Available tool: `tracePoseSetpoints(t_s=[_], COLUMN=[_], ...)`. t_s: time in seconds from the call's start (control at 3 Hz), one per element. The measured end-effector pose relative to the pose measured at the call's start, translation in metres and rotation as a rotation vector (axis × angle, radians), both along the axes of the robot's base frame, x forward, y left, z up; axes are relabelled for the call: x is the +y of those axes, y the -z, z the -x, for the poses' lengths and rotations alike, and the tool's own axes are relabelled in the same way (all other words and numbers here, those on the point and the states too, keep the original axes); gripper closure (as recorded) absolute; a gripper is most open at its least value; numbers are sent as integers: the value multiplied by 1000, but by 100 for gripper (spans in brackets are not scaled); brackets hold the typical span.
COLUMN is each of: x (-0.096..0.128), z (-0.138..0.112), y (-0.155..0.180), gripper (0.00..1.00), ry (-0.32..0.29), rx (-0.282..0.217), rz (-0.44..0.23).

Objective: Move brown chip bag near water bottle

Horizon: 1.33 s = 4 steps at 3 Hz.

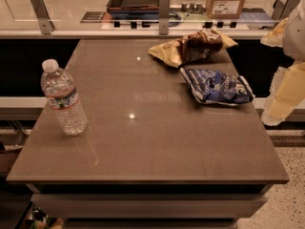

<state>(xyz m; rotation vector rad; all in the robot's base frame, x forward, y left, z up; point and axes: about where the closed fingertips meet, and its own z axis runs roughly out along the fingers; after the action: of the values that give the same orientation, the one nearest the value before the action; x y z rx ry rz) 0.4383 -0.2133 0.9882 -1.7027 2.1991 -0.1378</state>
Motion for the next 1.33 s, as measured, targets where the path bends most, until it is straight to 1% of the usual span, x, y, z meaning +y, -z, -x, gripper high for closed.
tracePoseSetpoints(t_s=[0.33,0.67,1.0,1.33], x=[0,-1,-6,-7], z=[0,-5,-24,-52], y=[0,-2,-5,-10], gripper=[0,0,0,0], ry=[0,9,26,41], rx=[0,-18,-65,-129], rz=[0,3,3,19])
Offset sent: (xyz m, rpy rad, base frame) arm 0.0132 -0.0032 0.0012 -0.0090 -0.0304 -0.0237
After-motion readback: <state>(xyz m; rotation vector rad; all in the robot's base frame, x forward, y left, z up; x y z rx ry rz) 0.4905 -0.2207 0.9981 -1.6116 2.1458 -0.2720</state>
